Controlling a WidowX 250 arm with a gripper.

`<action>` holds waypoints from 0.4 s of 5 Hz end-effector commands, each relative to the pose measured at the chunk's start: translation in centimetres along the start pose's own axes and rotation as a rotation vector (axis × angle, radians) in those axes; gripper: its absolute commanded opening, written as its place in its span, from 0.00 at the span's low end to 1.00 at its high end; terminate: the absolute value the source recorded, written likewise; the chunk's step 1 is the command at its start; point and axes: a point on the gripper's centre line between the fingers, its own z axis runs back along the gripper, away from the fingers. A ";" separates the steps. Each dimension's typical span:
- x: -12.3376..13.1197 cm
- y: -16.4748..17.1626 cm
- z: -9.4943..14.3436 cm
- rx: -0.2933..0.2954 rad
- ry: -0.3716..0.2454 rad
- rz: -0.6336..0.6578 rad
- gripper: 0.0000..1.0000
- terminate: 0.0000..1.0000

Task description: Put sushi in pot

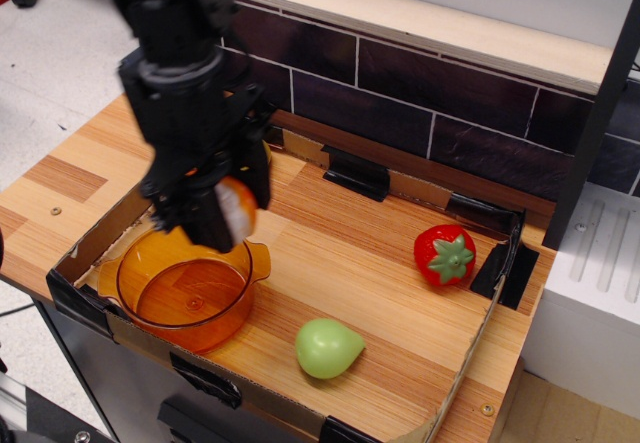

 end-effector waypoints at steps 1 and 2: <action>1.0 0.1 -0.7 -0.047 -0.030 -0.046 0.00 0.00; 1.8 0.4 -1.6 -0.062 -0.054 -0.057 0.00 0.00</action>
